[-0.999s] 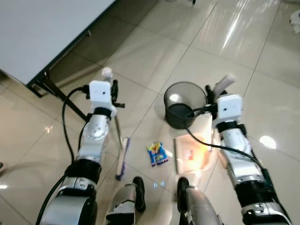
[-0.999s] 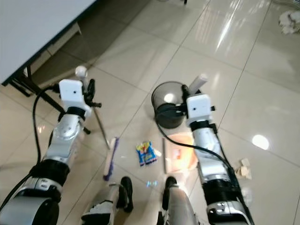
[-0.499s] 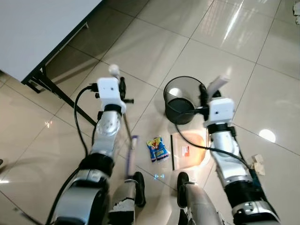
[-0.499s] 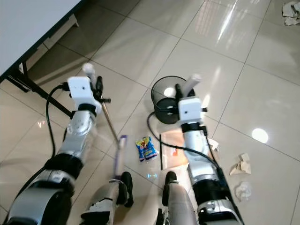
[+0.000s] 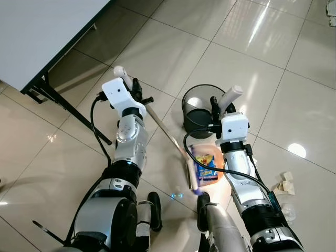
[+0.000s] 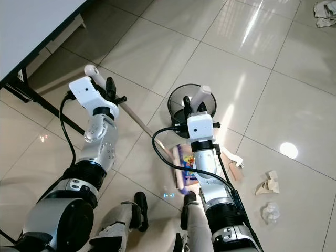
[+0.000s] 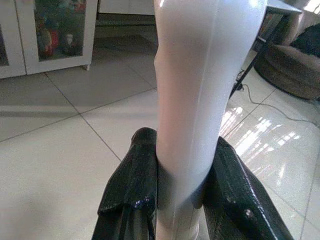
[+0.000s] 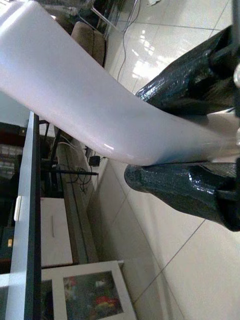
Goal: Sweep floor
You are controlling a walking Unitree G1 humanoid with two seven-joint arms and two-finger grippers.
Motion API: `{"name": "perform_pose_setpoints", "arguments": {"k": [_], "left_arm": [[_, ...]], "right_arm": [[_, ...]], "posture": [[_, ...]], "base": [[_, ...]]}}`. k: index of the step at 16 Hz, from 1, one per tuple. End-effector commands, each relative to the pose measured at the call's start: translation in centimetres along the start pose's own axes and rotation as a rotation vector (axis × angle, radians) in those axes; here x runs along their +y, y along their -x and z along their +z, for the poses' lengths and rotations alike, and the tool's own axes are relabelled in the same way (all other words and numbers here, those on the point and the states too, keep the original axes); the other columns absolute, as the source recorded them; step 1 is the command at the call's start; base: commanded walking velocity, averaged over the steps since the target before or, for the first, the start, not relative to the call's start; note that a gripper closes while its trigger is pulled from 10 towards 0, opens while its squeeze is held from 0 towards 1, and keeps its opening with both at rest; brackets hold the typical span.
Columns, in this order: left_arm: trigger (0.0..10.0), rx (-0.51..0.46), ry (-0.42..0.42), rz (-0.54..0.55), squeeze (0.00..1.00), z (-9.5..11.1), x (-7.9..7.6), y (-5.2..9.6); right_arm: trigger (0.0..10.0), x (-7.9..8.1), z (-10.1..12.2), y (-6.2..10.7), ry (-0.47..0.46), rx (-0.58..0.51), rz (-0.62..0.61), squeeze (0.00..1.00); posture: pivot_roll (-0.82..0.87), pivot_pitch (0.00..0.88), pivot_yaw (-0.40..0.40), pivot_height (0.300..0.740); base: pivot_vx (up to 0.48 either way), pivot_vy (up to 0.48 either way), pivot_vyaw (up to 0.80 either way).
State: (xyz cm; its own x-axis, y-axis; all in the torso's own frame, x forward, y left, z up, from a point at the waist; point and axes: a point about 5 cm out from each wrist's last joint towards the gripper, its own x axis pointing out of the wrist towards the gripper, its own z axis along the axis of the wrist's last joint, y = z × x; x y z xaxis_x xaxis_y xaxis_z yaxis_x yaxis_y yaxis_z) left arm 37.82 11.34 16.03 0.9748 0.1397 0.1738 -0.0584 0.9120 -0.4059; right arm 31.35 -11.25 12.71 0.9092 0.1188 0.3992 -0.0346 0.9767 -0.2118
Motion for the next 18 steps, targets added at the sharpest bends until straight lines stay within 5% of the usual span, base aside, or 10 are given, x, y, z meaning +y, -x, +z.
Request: {"name": "perform_pose_setpoints", "arguments": {"k": [1,3,4,5,9,14,18], "left_arm": [[10.0,-0.003,0.040,-0.019,0.00,0.2,-0.3,-0.2],[10.0,-0.002,0.011,-0.121,0.00,0.6,-1.2,-0.6],[10.0,-0.012,-0.118,-0.336,0.00,1.3,-2.2,-0.6],[10.0,-0.018,-0.157,-0.387,0.00,1.6,-2.2,-0.7],[10.0,-0.040,-0.397,-0.601,0.00,5.0,1.9,-1.1],[10.0,-0.032,-0.552,-0.516,0.00,7.4,7.5,-0.8],[10.0,0.057,-0.641,-0.393,0.00,5.7,11.5,1.5]], "right_arm": [[10.0,0.7,-0.9,0.8,-0.077,0.056,-0.030,0.00],[10.0,-0.1,-1.0,0.7,-0.076,0.057,-0.058,0.00],[10.0,-1.4,-0.9,0.4,-0.085,0.051,-0.109,0.00],[10.0,-1.8,-0.9,0.4,-0.086,0.050,-0.122,0.00],[10.0,-4.1,-1.2,0.9,-0.081,0.053,-0.194,0.00],[10.0,-5.5,-0.5,0.9,-0.120,0.027,-0.242,0.00],[10.0,-5.4,1.6,-1.2,-0.228,-0.015,-0.265,0.00]], "posture": [[0.09,0.335,0.081,0.740],[0.09,0.308,0.089,0.740],[0.08,0.285,0.095,0.740],[0.08,0.282,0.096,0.740],[0.07,0.237,0.112,0.740],[0.07,0.191,0.107,0.740],[0.04,0.156,0.107,0.740]], "base": [[0.000,0.000,0.00],[0.000,0.000,0.00],[0.000,0.000,0.00],[0.000,0.000,0.00],[0.000,0.000,0.00],[0.000,0.000,0.00],[0.000,0.000,0.00]]}}
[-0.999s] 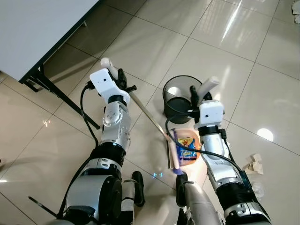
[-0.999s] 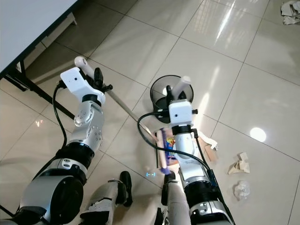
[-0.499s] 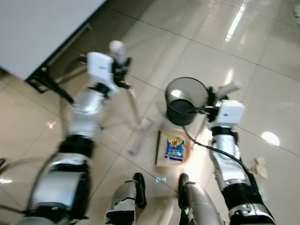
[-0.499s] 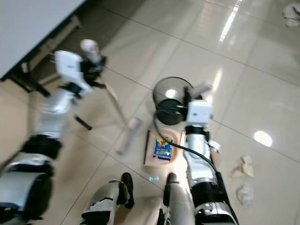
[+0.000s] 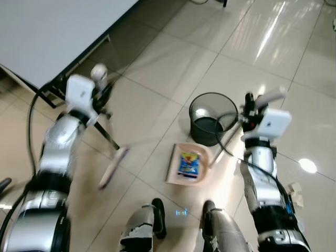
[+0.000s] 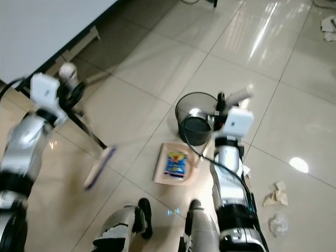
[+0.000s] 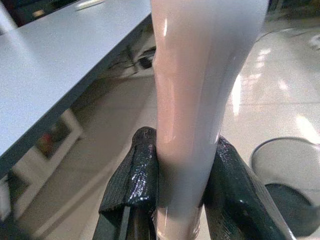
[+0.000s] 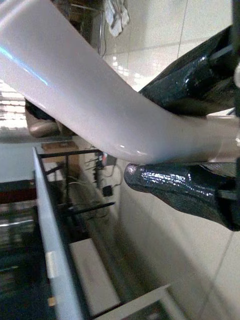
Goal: Sweep floor
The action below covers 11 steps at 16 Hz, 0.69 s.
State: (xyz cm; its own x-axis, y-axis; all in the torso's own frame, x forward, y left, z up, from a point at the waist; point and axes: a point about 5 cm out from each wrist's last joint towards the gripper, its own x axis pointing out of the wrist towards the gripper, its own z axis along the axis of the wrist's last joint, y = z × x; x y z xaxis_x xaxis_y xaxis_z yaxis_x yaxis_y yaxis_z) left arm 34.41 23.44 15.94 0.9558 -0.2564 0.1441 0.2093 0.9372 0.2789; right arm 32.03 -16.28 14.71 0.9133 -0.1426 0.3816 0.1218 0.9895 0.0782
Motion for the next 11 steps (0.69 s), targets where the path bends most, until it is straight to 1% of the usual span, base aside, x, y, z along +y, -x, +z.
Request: {"name": "perform_pose_setpoints", "arguments": {"k": [1,2,3,4,5,7,8,9,10,11], "left_arm": [[10.0,0.036,-0.011,0.035,0.00,-1.1,0.0,1.2],[10.0,0.067,0.015,0.074,0.00,-2.1,-0.5,2.0],[10.0,0.079,0.022,0.092,0.00,-2.4,-0.7,2.4],[10.0,0.095,0.028,0.122,0.00,-3.0,-1.2,3.1],[10.0,0.104,0.032,0.144,0.00,-3.3,-1.8,3.8],[10.0,0.106,0.040,0.158,0.00,-3.2,-2.6,4.5],[10.0,0.106,0.041,0.159,0.00,-3.2,-2.8,4.6],[10.0,0.109,0.048,0.163,0.00,-3.3,-3.2,4.9],[10.0,0.110,0.053,0.161,0.00,-3.2,-3.5,4.8],[10.0,0.111,0.055,0.162,0.00,-3.1,-3.6,4.7]], "right_arm": [[10.0,0.7,2.0,-1.1,-0.063,-0.066,0.013,0.00],[10.0,1.1,2.8,-1.7,-0.094,-0.080,0.026,0.00],[10.0,1.3,3.3,-2.1,-0.117,-0.088,0.030,0.00],[10.0,1.5,4.5,-2.9,-0.164,-0.108,0.039,0.00],[10.0,1.6,5.9,-3.9,-0.216,-0.131,0.040,0.00],[10.0,1.3,7.8,-5.1,-0.286,-0.170,0.036,0.00],[10.0,1.3,8.1,-5.3,-0.298,-0.177,0.036,0.00],[10.0,1.0,10.1,-6.3,-0.310,-0.242,0.053,0.00],[10.0,0.6,11.7,-7.0,-0.296,-0.299,0.070,0.00],[10.0,0.4,12.3,-7.3,-0.280,-0.319,0.075,0.00]], "posture": [[0.04,0.152,0.103,0.740],[0.04,0.147,0.100,0.740],[0.03,0.144,0.096,0.740],[0.03,0.139,0.090,0.740],[0.03,0.134,0.082,0.740],[0.03,0.129,0.077,0.740],[0.03,0.129,0.077,0.740],[0.03,0.122,0.077,0.740],[0.03,0.121,0.078,0.740],[0.03,0.120,0.078,0.740]], "base": [[0.000,0.000,0.00],[0.000,0.000,0.00],[0.000,0.000,0.00],[0.000,0.000,0.00],[0.000,0.000,0.00],[0.000,0.000,0.00],[0.000,0.000,0.00],[0.000,0.000,0.00],[0.000,0.000,0.00],[0.000,0.000,0.00]]}}
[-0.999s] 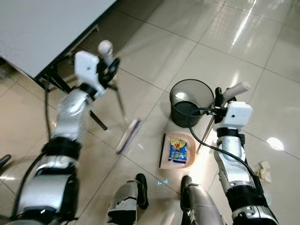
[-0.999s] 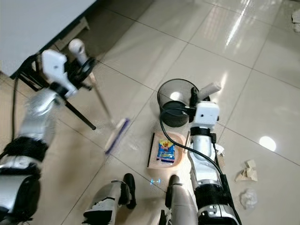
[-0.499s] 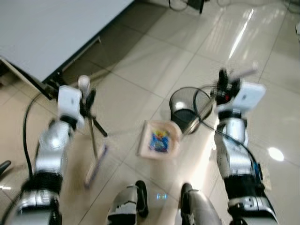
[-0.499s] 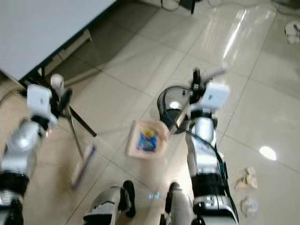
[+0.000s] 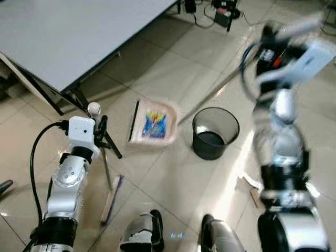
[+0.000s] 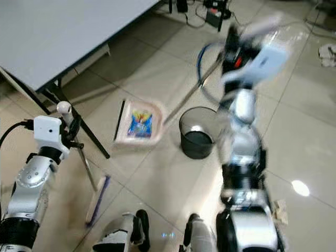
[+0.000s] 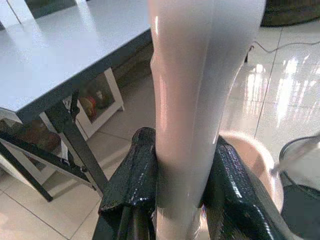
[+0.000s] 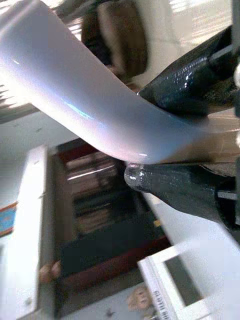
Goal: Sweep floor
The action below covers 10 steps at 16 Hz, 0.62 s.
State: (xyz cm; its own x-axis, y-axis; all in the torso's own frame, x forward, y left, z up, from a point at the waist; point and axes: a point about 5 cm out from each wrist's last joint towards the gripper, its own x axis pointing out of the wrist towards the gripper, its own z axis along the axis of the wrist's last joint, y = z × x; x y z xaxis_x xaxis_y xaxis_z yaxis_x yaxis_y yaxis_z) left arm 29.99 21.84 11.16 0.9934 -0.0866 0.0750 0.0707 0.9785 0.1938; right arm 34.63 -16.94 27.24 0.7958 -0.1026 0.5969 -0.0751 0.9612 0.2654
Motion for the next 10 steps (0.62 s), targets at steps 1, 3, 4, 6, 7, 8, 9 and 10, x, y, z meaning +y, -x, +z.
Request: {"name": "perform_pose_setpoints", "arguments": {"k": [1,3,4,6,7,8,9,10], "left_arm": [[10.0,0.001,-0.014,0.010,0.00,0.2,0.0,0.2],[10.0,-0.002,0.001,0.005,0.00,0.5,-0.8,0.0],[10.0,-0.004,0.004,0.004,0.00,0.6,-0.9,-0.1],[10.0,-0.008,0.019,-0.006,0.00,0.7,-1.9,-0.1],[10.0,-0.008,0.020,-0.008,0.00,0.7,-2.0,-0.1],[10.0,-0.011,0.023,-0.020,0.00,0.9,-2.4,-0.1],[10.0,-0.013,0.023,-0.030,0.00,1.0,-2.6,-0.1],[10.0,-0.015,0.026,-0.050,0.00,1.1,-2.9,-0.2]], "right_arm": [[10.0,-0.1,2.3,-0.8,-0.003,-0.100,0.013,0.00],[10.0,-1.0,4.9,-2.1,0.064,-0.179,0.034,0.00],[10.0,-1.3,5.5,-2.2,0.091,-0.196,0.041,0.00],[10.0,-2.3,7.5,-2.7,0.213,-0.258,0.084,0.00],[10.0,-2.4,7.7,-2.7,0.226,-0.261,0.091,0.00],[10.0,-2.6,8.1,-2.5,0.270,-0.265,0.127,0.00],[10.0,-2.5,8.2,-2.4,0.288,-0.264,0.150,0.00],[10.0,-2.3,8.1,-2.0,0.319,-0.252,0.191,0.00]], "posture": [[0.02,0.119,0.079,0.740],[0.02,0.116,0.081,0.740],[0.01,0.117,0.083,0.740],[0.01,0.119,0.085,0.740],[0.01,0.119,0.085,0.740],[0.00,0.121,0.087,0.740],[0.00,0.122,0.090,0.740],[0.00,0.127,0.092,0.740]], "base": [[0.000,0.000,0.00],[0.000,0.000,0.00],[0.000,0.000,0.00],[0.000,0.000,0.00],[0.000,0.000,0.00],[0.000,0.000,0.00],[0.000,0.000,0.00],[0.000,0.000,0.00]]}}
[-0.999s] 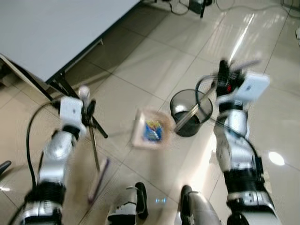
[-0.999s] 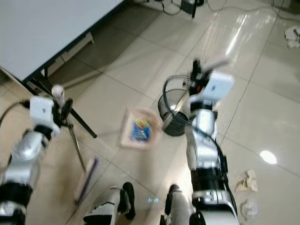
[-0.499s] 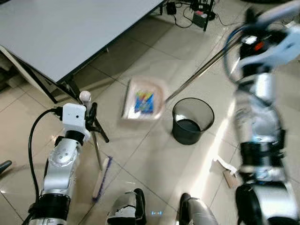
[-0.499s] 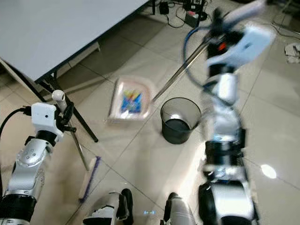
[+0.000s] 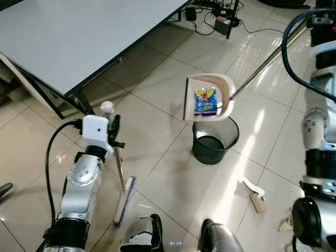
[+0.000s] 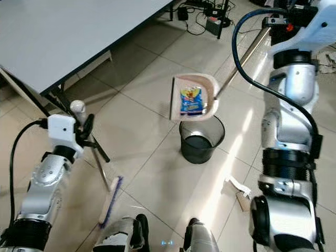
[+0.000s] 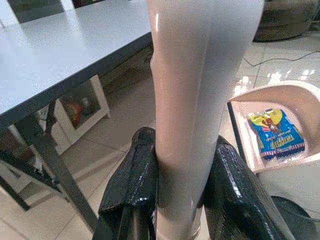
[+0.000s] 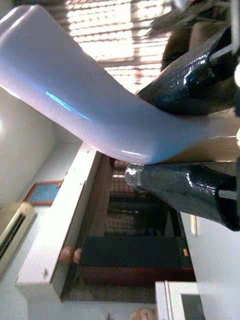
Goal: Sweep floor
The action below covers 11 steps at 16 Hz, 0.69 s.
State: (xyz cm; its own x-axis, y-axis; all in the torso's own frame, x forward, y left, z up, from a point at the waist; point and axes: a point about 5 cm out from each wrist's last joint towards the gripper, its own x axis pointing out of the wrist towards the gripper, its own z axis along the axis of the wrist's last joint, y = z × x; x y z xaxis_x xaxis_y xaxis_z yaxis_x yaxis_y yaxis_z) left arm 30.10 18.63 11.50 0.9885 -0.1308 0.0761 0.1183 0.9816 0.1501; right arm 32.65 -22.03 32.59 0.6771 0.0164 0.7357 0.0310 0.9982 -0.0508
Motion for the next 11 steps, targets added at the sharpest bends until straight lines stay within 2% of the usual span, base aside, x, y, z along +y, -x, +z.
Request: {"name": "perform_pose_setpoints", "arguments": {"k": [1,5,7,11], "left_arm": [[10.0,-0.007,-0.021,-0.021,0.00,0.2,-0.1,0.2],[10.0,-0.009,-0.019,-0.063,0.00,0.4,-0.8,0.3],[10.0,-0.006,-0.018,-0.067,0.00,0.5,-0.9,0.2],[10.0,-0.003,-0.015,-0.066,0.00,0.5,-1.0,0.1]], "right_arm": [[10.0,0.6,1.8,-0.1,0.028,-0.082,0.061,0.00],[10.0,1.5,2.1,1.1,0.138,-0.081,0.156,0.00],[10.0,1.9,2.2,1.8,0.148,-0.069,0.188,0.00],[10.0,3.7,1.9,3.6,0.146,-0.039,0.276,0.00]], "posture": [[0.00,0.127,0.092,0.740],[-0.01,0.128,0.098,0.740],[-0.01,0.127,0.101,0.740],[-0.01,0.123,0.097,0.740]], "base": [[0.000,0.000,0.00],[0.000,0.000,0.00],[0.000,0.000,0.00],[0.000,0.000,0.00]]}}
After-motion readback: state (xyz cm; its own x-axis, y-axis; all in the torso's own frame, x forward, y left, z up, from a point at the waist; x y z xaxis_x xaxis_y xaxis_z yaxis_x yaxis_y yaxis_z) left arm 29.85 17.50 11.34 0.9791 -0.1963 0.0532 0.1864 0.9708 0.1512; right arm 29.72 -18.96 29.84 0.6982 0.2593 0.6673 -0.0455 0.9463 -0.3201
